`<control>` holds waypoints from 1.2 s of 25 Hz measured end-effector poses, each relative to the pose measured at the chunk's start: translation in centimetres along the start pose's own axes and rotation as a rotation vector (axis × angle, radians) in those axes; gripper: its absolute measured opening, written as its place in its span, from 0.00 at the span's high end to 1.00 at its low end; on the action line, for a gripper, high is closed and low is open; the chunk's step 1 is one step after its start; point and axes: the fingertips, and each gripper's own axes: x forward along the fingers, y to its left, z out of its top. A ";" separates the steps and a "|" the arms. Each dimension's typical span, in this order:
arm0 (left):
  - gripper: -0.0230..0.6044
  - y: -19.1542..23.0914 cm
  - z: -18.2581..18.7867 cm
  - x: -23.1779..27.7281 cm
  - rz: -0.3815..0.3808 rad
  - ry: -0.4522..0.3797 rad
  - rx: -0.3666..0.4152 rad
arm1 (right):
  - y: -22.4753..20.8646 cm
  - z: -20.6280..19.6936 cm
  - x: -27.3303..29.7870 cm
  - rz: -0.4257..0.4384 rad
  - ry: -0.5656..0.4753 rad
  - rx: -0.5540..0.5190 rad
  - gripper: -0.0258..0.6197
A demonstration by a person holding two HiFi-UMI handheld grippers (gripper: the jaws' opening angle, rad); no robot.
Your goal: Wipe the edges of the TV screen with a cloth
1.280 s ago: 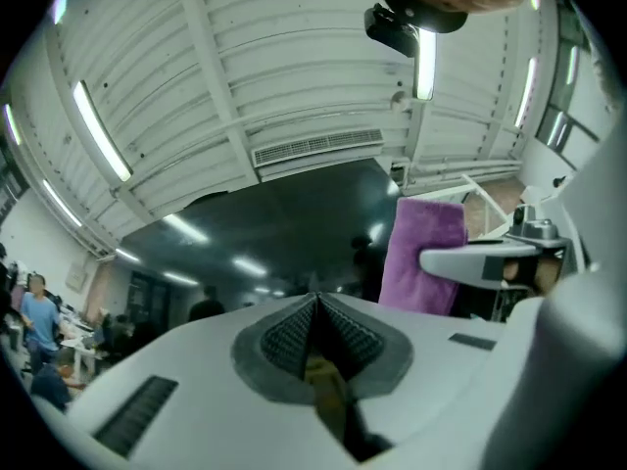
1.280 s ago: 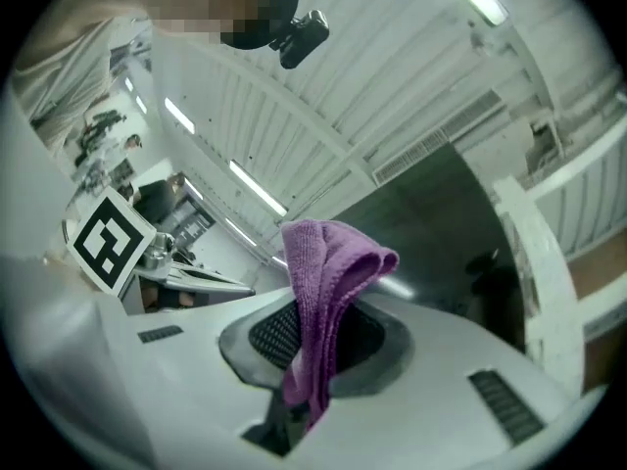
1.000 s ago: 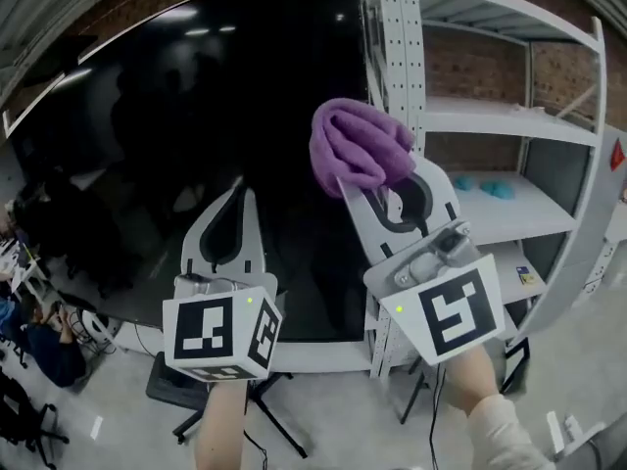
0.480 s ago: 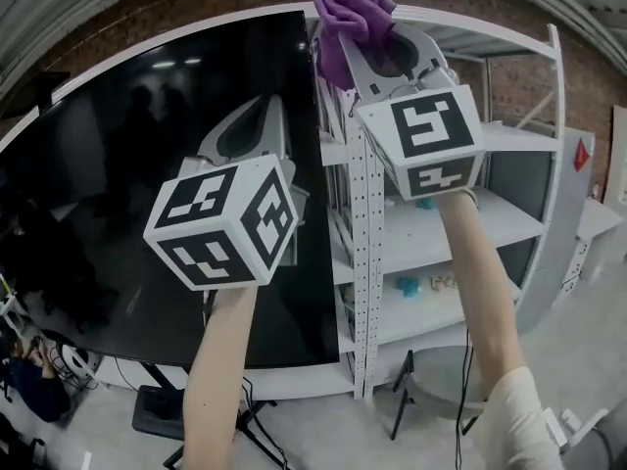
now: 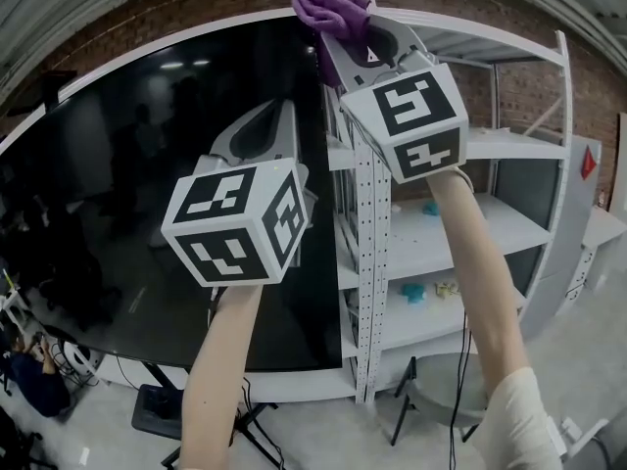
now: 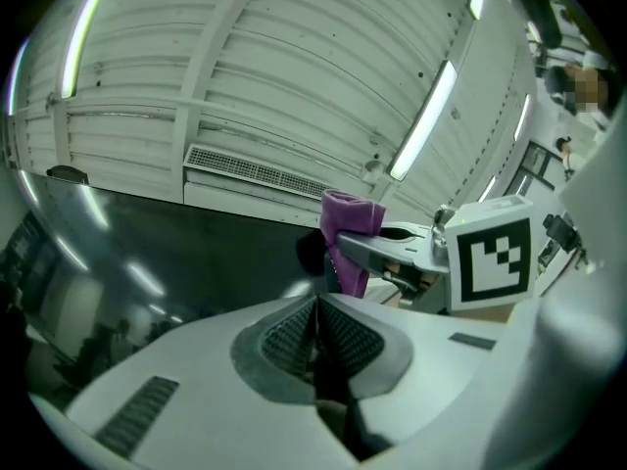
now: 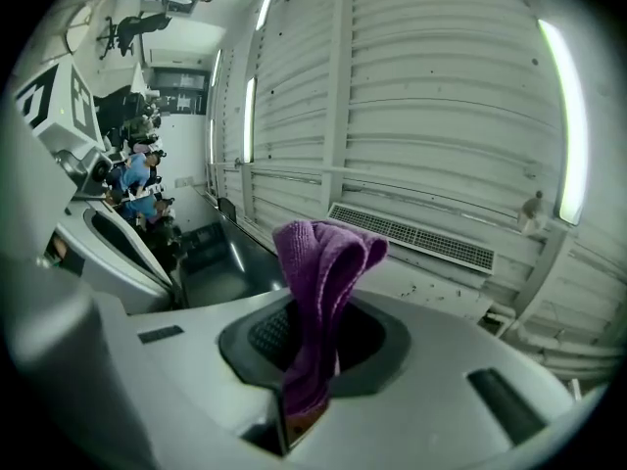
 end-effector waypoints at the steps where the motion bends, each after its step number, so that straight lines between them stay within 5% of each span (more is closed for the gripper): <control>1: 0.93 0.0 -0.2 -0.1 0.001 0.005 0.015 | 0.1 0.0 0.0 0.004 -0.002 0.004 0.89; 19: 0.93 -2.0 -4.3 -1.4 -0.049 0.040 -0.027 | 6.0 -3.3 -4.7 0.189 -0.011 0.148 0.88; 25: 0.93 -3.4 -8.4 -3.6 -0.095 0.089 -0.127 | 10.6 -5.1 -8.9 0.233 0.006 0.206 0.88; 30: 0.93 -3.7 -11.5 -6.1 -0.050 0.120 -0.028 | 13.7 -7.5 -12.3 0.249 0.041 0.264 0.88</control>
